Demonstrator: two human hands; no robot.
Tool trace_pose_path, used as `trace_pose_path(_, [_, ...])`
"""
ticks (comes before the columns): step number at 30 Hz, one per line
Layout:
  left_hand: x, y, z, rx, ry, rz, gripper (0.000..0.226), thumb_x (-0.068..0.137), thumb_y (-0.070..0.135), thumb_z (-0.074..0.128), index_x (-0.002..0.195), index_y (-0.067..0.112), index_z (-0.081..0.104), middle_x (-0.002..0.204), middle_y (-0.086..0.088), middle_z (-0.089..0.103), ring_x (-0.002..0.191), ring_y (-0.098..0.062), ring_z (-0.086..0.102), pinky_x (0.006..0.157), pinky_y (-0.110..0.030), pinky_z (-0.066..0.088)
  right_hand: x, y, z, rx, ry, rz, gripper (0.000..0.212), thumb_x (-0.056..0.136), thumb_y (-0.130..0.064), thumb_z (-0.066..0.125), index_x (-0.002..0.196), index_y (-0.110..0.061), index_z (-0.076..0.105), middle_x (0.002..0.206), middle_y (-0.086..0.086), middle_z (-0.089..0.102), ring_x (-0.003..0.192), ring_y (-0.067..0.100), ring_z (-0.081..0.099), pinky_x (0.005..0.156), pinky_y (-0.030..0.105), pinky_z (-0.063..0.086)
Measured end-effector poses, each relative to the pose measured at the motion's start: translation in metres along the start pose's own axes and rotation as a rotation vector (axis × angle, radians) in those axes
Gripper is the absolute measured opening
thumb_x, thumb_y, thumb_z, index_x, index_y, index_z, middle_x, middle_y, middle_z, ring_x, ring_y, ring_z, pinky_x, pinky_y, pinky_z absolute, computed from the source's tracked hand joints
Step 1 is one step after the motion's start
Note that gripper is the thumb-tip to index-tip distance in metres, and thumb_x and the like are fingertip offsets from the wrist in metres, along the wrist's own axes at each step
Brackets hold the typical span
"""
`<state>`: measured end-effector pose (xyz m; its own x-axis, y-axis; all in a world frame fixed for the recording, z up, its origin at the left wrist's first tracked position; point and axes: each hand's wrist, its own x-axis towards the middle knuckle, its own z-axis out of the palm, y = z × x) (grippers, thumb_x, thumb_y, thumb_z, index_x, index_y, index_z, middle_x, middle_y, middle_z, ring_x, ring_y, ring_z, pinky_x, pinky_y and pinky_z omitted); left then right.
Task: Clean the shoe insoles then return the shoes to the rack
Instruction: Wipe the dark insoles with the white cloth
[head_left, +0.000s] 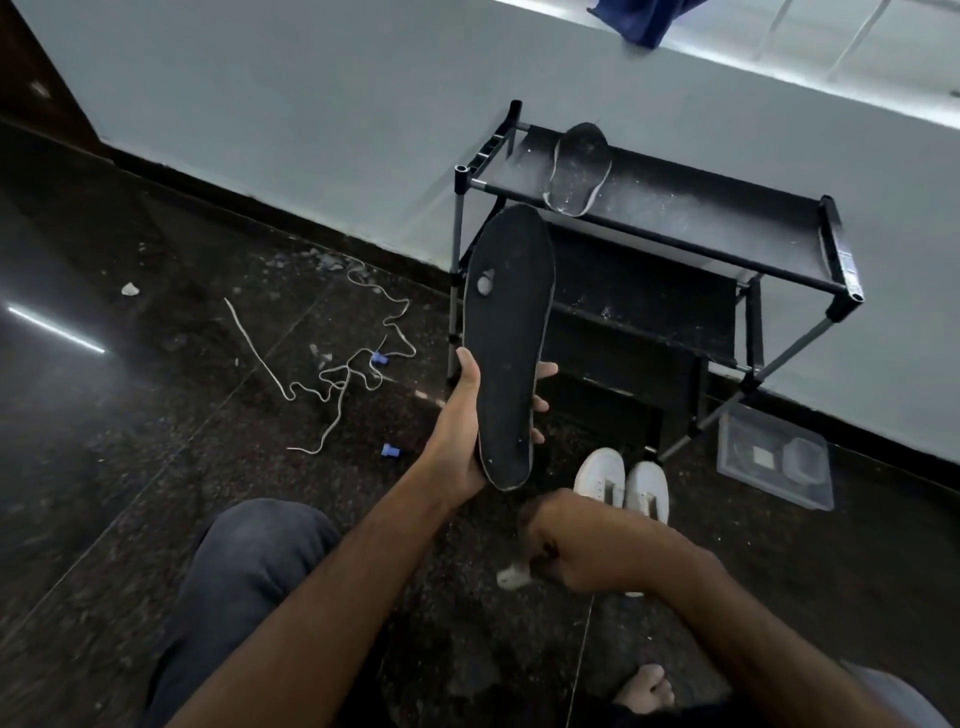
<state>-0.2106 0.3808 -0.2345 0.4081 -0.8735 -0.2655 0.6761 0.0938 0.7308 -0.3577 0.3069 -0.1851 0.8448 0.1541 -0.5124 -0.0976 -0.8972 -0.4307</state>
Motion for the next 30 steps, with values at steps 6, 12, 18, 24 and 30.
trace_pose_path(6, [-0.002,-0.003,0.005,-0.075,0.005,-0.064,0.083,0.093,0.073,0.024,0.129,0.012,0.067,0.118,-0.018,0.071,0.091,-0.030,0.070,0.085,-0.042,0.057,-0.029,0.010,-0.075,0.273,0.488,0.054,0.013,0.093,-0.018,0.067,0.099,-0.027,0.072,0.097,-0.018,0.063,0.090,-0.003,0.061,0.076,0.012,0.046])
trace_pose_path(12, [-0.003,-0.008,0.012,-0.050,0.022,-0.020,0.069,0.099,0.064,0.026,0.139,0.018,0.058,0.138,-0.013,0.063,0.113,-0.031,0.069,0.088,-0.046,0.058,0.022,0.014,-0.092,-0.057,0.990,0.174,0.023,0.097,-0.011,0.060,0.116,-0.015,0.073,0.101,0.000,0.058,0.089,0.011,0.055,0.080,0.020,0.047])
trace_pose_path(18, [0.005,-0.002,-0.005,-0.102,0.080,-0.067,0.081,0.092,0.071,0.023,0.146,0.019,0.052,0.143,-0.004,0.061,0.133,-0.023,0.057,0.116,-0.048,0.038,0.020,0.005,-0.011,-0.055,0.478,0.052,0.025,0.095,-0.009,0.055,0.114,-0.011,0.071,0.109,0.003,0.056,0.098,0.019,0.055,0.087,0.032,0.049])
trace_pose_path(24, [0.005,-0.008,0.005,-0.093,0.086,0.004,0.069,0.098,0.058,0.037,0.151,0.014,0.044,0.147,-0.011,0.056,0.133,-0.031,0.056,0.093,-0.044,0.057,-0.030,0.018,-0.054,0.240,0.464,0.043,0.018,0.091,-0.015,0.066,0.094,-0.032,0.072,0.100,-0.011,0.065,0.094,0.003,0.062,0.085,0.023,0.053])
trace_pose_path(30, [-0.006,-0.011,0.010,-0.072,-0.061,0.147,0.053,0.096,-0.008,0.048,0.144,0.015,0.050,0.142,-0.020,0.058,0.131,-0.040,0.056,0.106,-0.063,0.044,-0.001,0.037,-0.094,0.074,1.034,0.188,0.019,0.092,-0.012,0.067,0.108,-0.017,0.076,0.096,-0.002,0.064,0.087,0.009,0.060,0.082,0.029,0.053])
